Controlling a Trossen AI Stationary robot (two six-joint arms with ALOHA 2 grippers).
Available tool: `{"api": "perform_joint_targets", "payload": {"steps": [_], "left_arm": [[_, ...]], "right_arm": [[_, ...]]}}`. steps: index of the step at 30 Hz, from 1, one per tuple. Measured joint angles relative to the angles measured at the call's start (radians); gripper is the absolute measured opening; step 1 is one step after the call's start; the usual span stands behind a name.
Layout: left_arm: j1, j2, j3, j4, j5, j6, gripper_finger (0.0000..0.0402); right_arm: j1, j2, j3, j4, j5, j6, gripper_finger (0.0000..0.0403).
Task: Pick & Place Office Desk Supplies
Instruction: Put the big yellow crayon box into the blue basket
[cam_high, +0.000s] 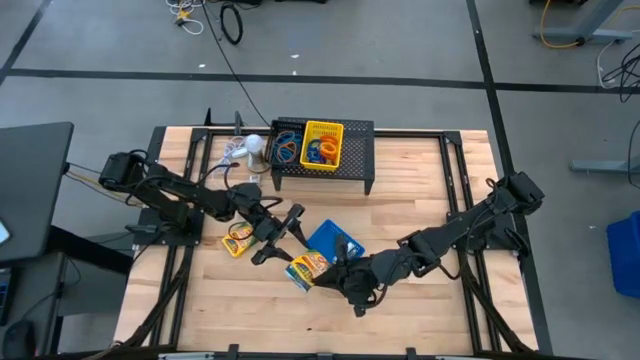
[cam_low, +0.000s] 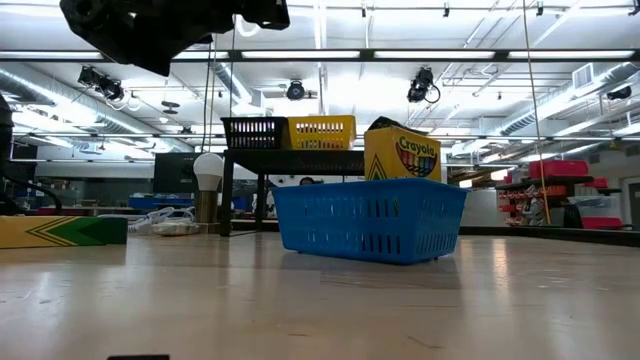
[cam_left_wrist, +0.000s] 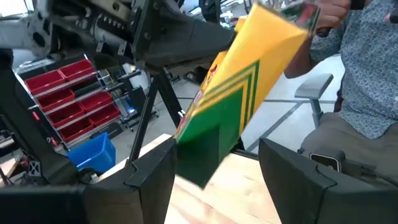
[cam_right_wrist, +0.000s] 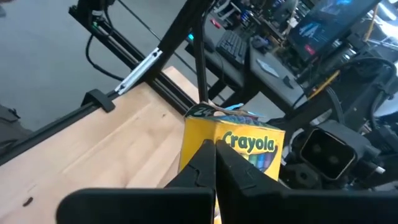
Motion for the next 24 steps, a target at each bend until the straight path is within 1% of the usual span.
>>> {"api": "perform_joint_targets", "payload": {"steps": [4, 7, 10, 12, 16, 20, 23, 24], "left_arm": [[-0.014, 0.000, 0.000, 0.023, -0.047, 0.000, 0.0224], [-0.024, 0.000, 0.000, 0.033, -0.093, 0.000, 0.0207], [-0.025, 0.000, 0.000, 0.033, -0.092, 0.000, 0.0184], [-0.025, 0.000, 0.000, 0.034, -0.087, 0.000, 0.0171], [-0.041, 0.000, 0.000, 0.035, -0.087, 0.000, 0.0160], [-0.054, 0.000, 0.000, 0.033, -0.028, 0.011, 0.0163], [-0.065, 0.000, 0.000, 0.039, 0.026, 0.019, 0.0164], [-0.067, 0.000, 0.000, 0.040, 0.027, 0.024, 0.0162]], "right_arm": [[-0.027, 0.000, 0.000, 0.002, -0.051, 0.000, 0.0000], [-0.043, 0.000, 0.000, 0.003, -0.069, 0.000, 0.0000], [-0.057, 0.000, 0.000, 0.003, -0.086, -0.010, 0.0000], [-0.070, 0.000, 0.000, 0.008, -0.118, -0.011, 0.0000], [-0.090, -0.001, 0.000, 0.015, -0.160, -0.011, 0.0000], [-0.103, -0.002, 0.000, 0.017, -0.174, -0.014, 0.0000], [-0.111, -0.003, 0.000, 0.010, -0.158, -0.018, 0.0000], [-0.112, -0.003, 0.000, 0.008, -0.154, -0.018, 0.0000]]}}
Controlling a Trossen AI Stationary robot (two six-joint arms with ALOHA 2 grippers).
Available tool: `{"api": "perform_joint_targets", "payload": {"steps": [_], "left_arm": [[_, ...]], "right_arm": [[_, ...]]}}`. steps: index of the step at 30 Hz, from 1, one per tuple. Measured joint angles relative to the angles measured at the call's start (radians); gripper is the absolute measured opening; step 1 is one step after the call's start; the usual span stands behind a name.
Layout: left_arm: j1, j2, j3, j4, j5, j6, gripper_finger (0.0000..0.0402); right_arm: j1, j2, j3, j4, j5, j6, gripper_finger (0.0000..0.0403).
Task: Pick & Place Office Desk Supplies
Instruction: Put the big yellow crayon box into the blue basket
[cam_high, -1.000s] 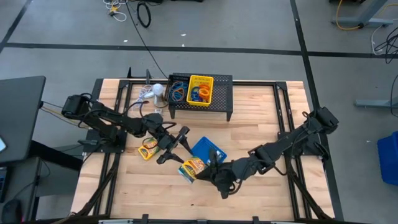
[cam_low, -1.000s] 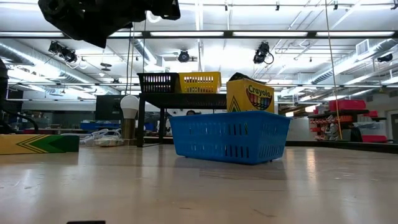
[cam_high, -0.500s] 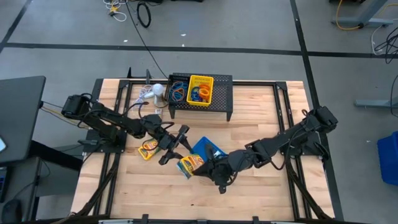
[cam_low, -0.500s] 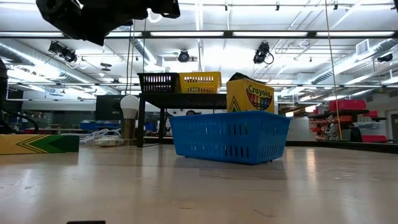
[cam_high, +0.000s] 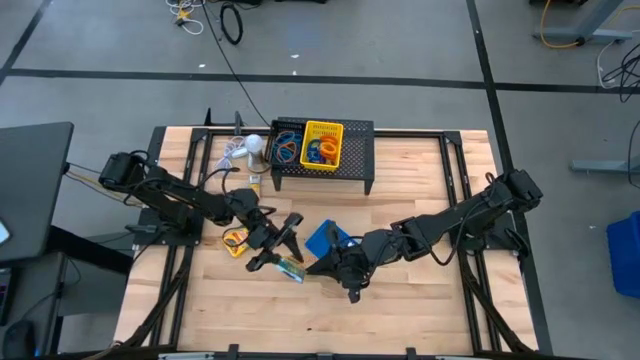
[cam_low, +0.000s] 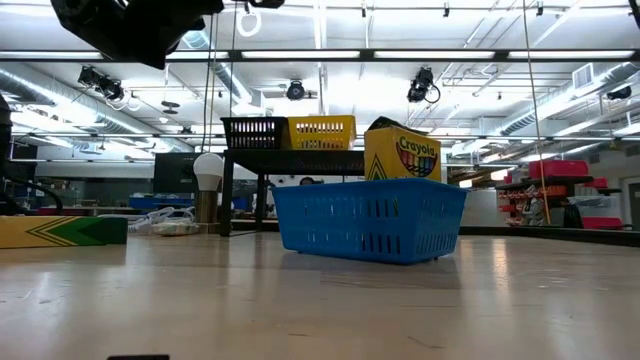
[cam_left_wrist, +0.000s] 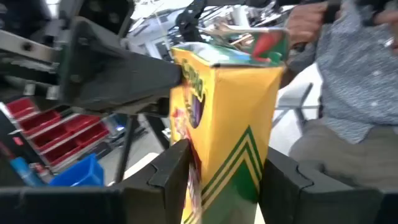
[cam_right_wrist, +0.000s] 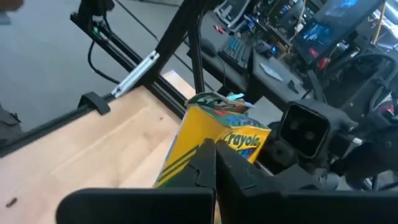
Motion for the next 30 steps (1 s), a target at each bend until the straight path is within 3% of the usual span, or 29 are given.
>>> {"api": "perform_joint_targets", "payload": {"steps": [7, 17, 24, 30], "left_arm": [[-0.005, 0.000, 0.000, 0.014, -0.029, 0.000, 0.0116], [-0.004, 0.000, -0.002, -0.025, -0.114, -0.045, 0.0116], [-0.004, 0.000, 0.001, -0.077, -0.240, -0.092, 0.0115], [-0.006, 0.000, 0.003, -0.125, -0.404, -0.181, 0.0111]], "right_arm": [[-0.003, 0.001, -0.001, -0.005, 0.023, 0.009, 0.0000], [0.000, -0.013, 0.000, -0.120, 0.113, 0.085, 0.0006], [0.001, -0.077, -0.003, -0.270, 0.172, 0.231, 0.0050], [-0.002, -0.153, -0.002, -0.440, 0.279, 0.351, 0.0115]]}}
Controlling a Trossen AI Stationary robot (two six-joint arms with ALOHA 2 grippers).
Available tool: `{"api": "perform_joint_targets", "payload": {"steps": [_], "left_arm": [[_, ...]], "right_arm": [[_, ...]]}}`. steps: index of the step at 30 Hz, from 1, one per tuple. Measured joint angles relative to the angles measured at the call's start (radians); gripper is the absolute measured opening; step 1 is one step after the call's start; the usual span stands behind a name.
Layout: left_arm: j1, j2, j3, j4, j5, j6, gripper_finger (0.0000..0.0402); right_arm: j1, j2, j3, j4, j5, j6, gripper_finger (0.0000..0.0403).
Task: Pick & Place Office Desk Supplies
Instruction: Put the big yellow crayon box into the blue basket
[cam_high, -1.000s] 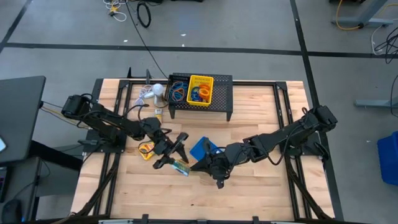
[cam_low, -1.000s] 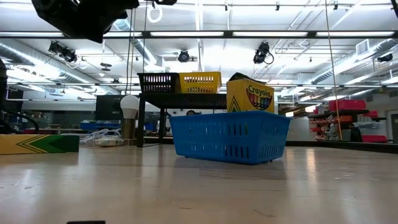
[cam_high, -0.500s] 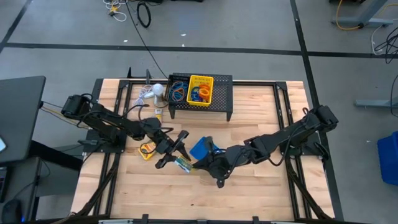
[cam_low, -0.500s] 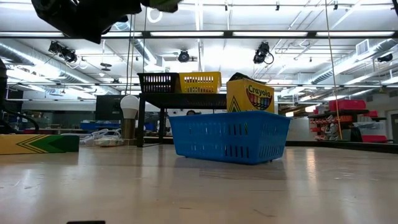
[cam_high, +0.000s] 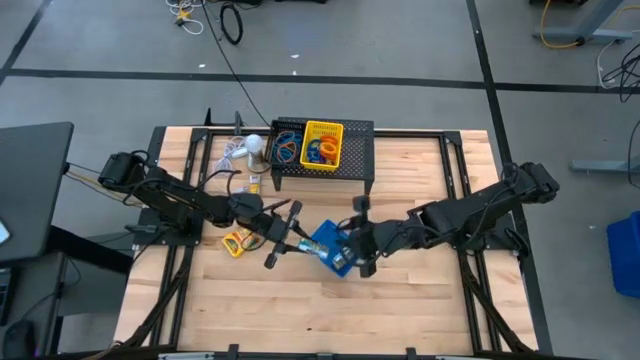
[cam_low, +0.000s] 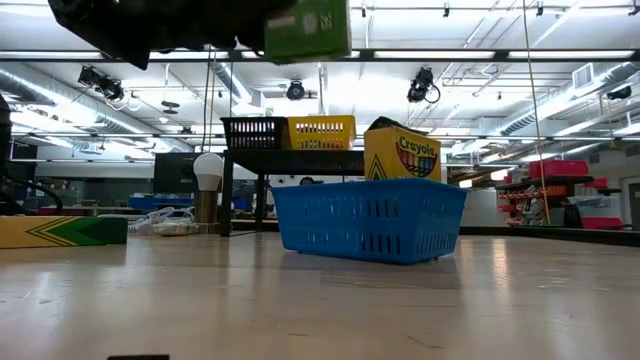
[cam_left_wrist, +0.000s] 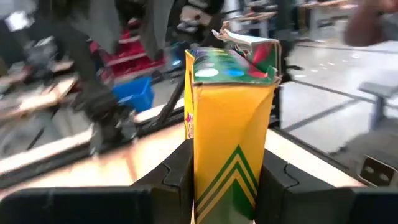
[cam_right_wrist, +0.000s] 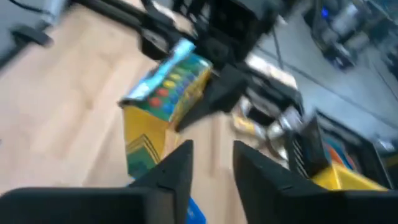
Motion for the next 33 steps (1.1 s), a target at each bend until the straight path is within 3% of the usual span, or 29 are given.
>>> {"api": "perform_joint_targets", "payload": {"steps": [4, 9, 18, 28, 33], "left_arm": [[0.000, 0.006, 0.000, -0.028, -0.163, -0.086, 0.0111], [-0.015, 0.079, -0.001, 0.013, -0.363, -0.178, 0.0111], [-0.056, 0.238, -0.001, 0.176, -0.641, -0.230, 0.0111], [-0.057, 0.247, 0.016, 0.171, -0.665, -0.209, 0.0111], [-0.057, 0.247, 0.049, 0.127, -0.660, -0.172, 0.0111]], "right_arm": [[-0.019, -0.015, 0.000, -0.101, 0.025, 0.095, 0.0162], [-0.072, -0.004, 0.007, -0.198, -0.061, 0.184, 0.0201], [-0.195, -0.001, 0.008, -0.225, -0.266, 0.169, 0.0213], [-0.300, 0.033, 0.052, -0.260, -0.434, 0.122, 0.0213], [-0.306, 0.117, 0.159, -0.370, -0.442, 0.052, 0.0213]]}}
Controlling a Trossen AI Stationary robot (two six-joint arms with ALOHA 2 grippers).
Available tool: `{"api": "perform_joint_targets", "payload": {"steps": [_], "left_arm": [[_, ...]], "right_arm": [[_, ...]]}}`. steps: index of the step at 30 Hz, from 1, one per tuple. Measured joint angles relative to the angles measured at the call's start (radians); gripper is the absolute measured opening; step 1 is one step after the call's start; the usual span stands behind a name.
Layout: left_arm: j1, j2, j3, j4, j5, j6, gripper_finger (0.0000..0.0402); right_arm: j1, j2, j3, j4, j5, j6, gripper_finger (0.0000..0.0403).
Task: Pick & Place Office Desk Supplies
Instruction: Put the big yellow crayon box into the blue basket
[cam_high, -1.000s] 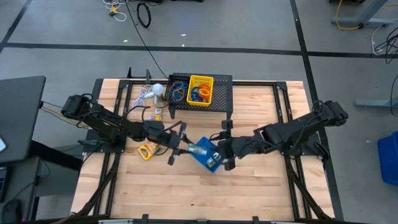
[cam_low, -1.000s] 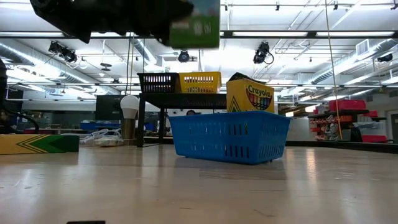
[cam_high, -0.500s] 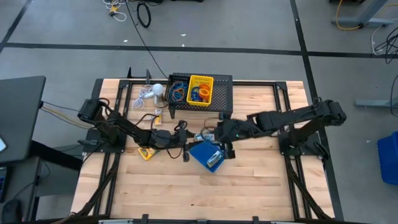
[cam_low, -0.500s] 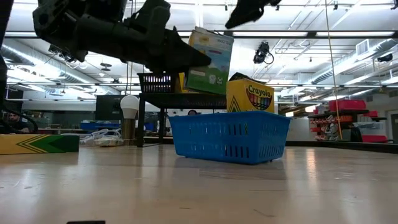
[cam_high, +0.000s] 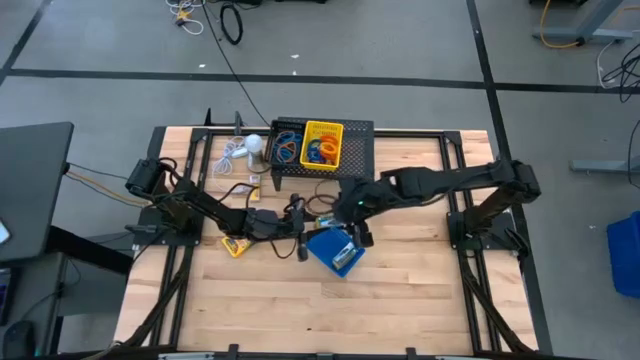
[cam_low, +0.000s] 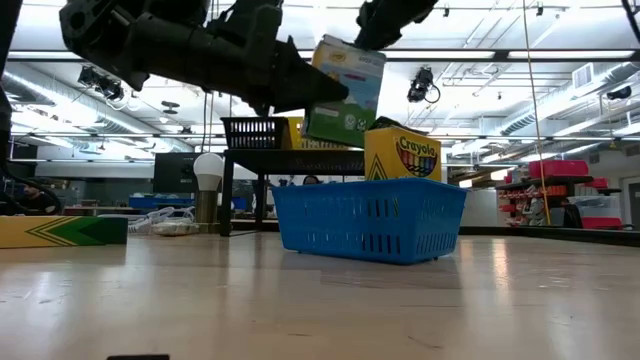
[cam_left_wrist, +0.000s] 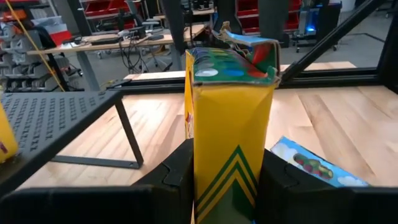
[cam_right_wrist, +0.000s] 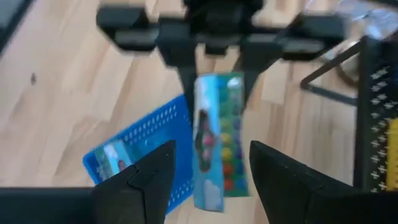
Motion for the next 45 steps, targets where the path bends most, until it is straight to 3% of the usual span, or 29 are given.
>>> {"api": "perform_joint_targets", "payload": {"steps": [4, 11, 15, 21, 28, 36, 39, 45], "left_arm": [[0.000, 0.000, 0.007, -0.010, -0.001, 0.002, 0.0111], [0.000, 0.000, 0.007, -0.026, -0.001, 0.005, 0.0111], [0.001, 0.000, 0.007, -0.045, -0.004, 0.004, 0.0111], [0.002, 0.000, 0.007, -0.046, -0.007, -0.001, 0.0111], [0.003, 0.000, 0.007, -0.046, 0.063, 0.025, 0.0112], [-0.008, -0.013, 0.007, -0.067, 0.103, 0.074, 0.0285], [-0.006, -0.043, 0.007, -0.135, 0.118, 0.073, 0.0306], [-0.012, -0.140, -0.022, -0.244, 0.118, 0.067, 0.0305]], "right_arm": [[0.000, 0.087, 0.084, -0.119, 0.007, -0.040, 0.0213], [0.002, 0.166, 0.127, -0.161, 0.045, -0.096, 0.0208], [0.002, 0.167, 0.127, -0.135, 0.045, -0.099, 0.0179], [0.003, 0.167, 0.127, -0.112, 0.012, -0.092, 0.0096], [0.005, 0.167, 0.128, -0.130, 0.007, -0.078, 0.0091], [0.026, 0.167, 0.127, -0.152, -0.014, -0.086, 0.0091], [0.034, 0.168, 0.127, -0.152, -0.018, -0.102, 0.0091], [0.042, 0.168, 0.127, -0.159, -0.043, -0.140, 0.0091]]}}
